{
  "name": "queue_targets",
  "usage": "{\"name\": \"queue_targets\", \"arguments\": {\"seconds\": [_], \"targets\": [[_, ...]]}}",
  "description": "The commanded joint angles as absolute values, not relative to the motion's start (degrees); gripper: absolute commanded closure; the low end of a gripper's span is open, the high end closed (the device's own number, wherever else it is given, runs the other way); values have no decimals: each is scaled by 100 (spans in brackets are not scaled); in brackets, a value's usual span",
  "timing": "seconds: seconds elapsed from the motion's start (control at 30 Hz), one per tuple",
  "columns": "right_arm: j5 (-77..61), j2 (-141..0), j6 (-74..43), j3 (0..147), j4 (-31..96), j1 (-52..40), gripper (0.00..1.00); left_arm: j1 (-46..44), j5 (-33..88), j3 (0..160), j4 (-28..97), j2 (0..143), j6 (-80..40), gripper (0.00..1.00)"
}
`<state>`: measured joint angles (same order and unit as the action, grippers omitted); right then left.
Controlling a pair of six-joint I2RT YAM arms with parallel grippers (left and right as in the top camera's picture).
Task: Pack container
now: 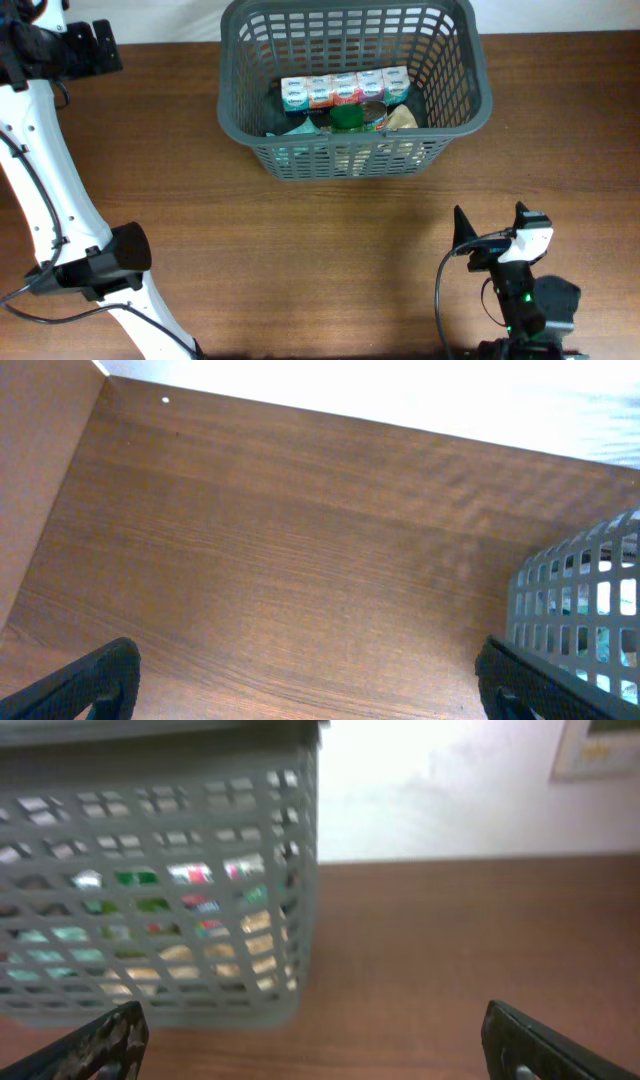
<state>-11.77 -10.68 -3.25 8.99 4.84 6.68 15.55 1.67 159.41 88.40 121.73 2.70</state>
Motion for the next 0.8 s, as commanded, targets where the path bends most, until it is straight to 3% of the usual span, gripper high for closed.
{"name": "queue_targets", "arguments": {"seconds": [0.0,0.77], "targets": [[-1245,-580,-366,812,429,478,1,1566,167,15946,8836,12160,215,1],[-1184,-16,-366,637,1260,375,1,1566,167,15946,8836,12160,215,1]]}}
